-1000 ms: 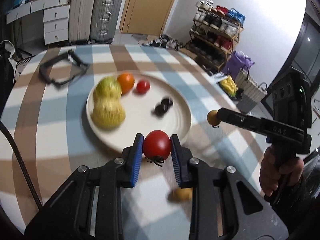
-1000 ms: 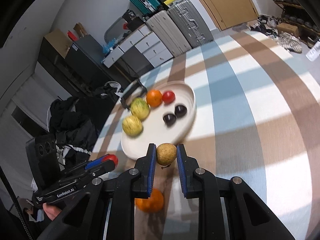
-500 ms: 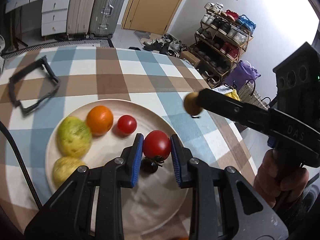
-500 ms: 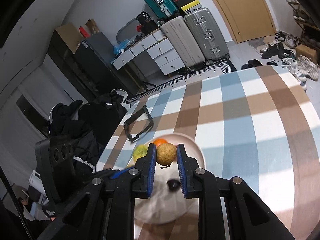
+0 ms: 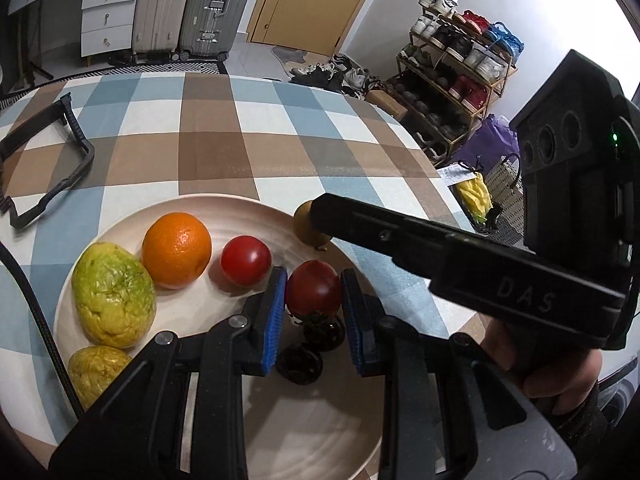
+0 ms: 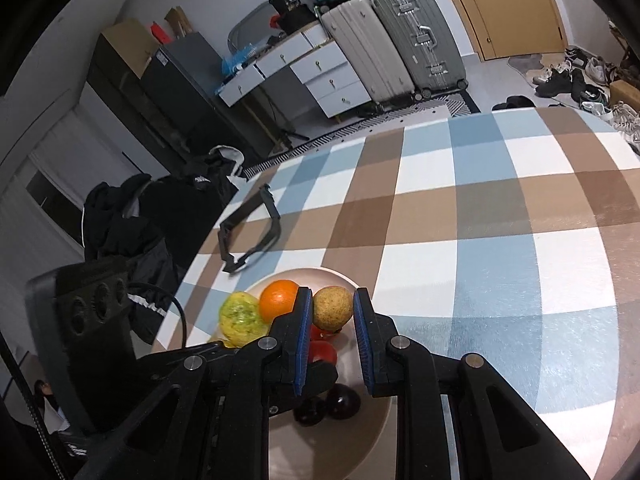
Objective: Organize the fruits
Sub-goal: 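Lower the tomato and kiwi onto the plate and open both tools, then withdraw both tools back toward the orange and small yellow fruit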
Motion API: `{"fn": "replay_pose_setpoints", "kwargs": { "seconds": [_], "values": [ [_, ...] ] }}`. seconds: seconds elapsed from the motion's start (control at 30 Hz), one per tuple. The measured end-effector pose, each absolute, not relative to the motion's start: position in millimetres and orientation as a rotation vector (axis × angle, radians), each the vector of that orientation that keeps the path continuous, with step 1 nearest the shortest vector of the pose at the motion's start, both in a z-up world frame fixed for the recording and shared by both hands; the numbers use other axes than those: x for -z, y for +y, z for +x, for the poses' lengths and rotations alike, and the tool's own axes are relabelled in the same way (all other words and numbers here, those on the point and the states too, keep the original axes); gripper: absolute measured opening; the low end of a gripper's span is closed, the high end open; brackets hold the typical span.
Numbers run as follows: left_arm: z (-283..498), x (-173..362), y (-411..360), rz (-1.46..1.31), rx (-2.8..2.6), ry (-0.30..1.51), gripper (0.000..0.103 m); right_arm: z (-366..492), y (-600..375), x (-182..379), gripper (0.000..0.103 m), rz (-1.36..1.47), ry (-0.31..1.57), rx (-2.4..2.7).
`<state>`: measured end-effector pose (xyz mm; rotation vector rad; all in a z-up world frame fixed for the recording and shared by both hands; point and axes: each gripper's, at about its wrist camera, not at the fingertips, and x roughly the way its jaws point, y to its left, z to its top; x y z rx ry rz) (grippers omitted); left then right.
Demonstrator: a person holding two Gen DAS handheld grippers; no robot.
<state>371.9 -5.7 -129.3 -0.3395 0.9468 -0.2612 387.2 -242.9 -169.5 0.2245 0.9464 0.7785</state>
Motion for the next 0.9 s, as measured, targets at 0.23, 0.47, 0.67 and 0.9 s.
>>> {"fn": "replay_pose_setpoints", "kwargs": {
  "seconds": [0.23, 0.47, 0.67, 0.9],
  "values": [
    [375, 133, -6, -0.337, 0.263, 0.949, 0.024, 392, -237, 178, 0.021, 0.212, 0.958, -0.771],
    [369, 124, -1, -0.339, 0.258, 0.939, 0.025, 393, -237, 178, 0.023, 0.211, 0.959, -0.75],
    [347, 103, -1, -0.317, 0.248, 0.916, 0.034, 380, -254, 159, 0.027, 0.249, 0.909, -0.726],
    [303, 60, 1, -0.28, 0.219, 0.827, 0.052, 325, -287, 119, 0.053, 0.278, 0.759, -0.679]
  ]
}}
